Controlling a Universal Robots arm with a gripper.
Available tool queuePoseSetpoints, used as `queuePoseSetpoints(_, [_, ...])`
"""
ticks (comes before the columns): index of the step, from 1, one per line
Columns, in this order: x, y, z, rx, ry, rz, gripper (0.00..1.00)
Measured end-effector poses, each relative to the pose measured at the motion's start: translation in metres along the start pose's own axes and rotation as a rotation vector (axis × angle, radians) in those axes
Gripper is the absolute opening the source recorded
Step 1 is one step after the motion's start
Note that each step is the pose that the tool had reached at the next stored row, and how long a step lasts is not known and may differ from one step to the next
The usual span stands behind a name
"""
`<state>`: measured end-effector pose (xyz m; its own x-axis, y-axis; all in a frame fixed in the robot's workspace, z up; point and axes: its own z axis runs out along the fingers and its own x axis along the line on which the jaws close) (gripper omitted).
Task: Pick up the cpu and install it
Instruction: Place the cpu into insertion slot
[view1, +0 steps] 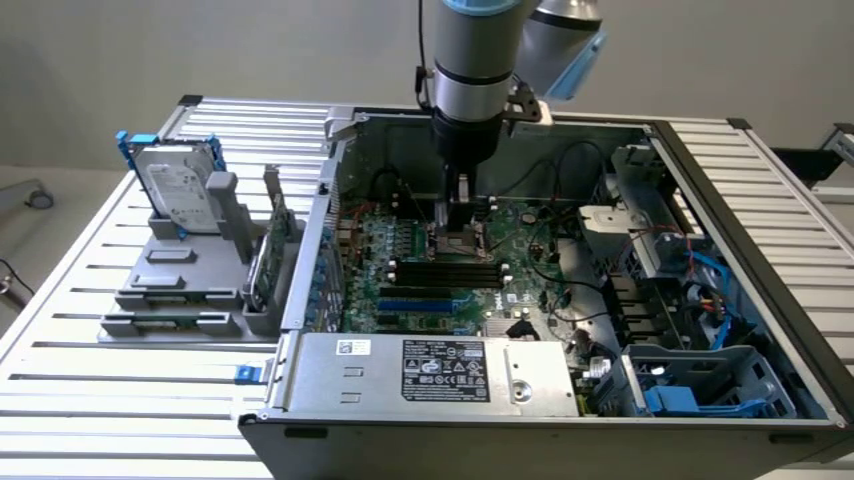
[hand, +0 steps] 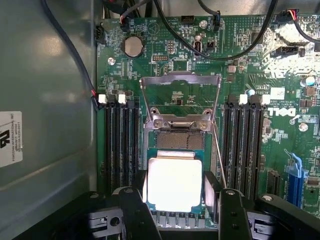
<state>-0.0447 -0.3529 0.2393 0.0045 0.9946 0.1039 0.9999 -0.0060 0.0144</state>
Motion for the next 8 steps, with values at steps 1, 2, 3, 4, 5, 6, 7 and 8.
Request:
queuePoseSetpoints(1, [-0.0002,0.0,0.0011,-0.0003,-0.0002,0.005,0.54])
queuePoseSetpoints(2, [-0.0004,0.0,0.0022,-0.0008,-0.0002,0.009,0.54])
queuePoseSetpoints(3, [-0.0006,-0.0001,0.0033,-0.0012,-0.0002,0.012,0.54])
queuePoseSetpoints(4, [-0.0008,-0.0001,0.0045,-0.0015,-0.0003,0.015,0.54])
queuePoseSetpoints(5, [-0.0009,-0.0001,0.0055,-0.0016,-0.0003,0.017,0.54])
queuePoseSetpoints(6, [-0.001,-0.0001,0.0066,-0.0018,-0.0003,0.018,0.54])
queuePoseSetpoints(7, [-0.0011,-0.0001,0.0075,-0.0019,-0.0004,0.019,0.54])
queuePoseSetpoints(8, [-0.0012,-0.0001,0.0085,-0.002,-0.0003,0.019,0.54])
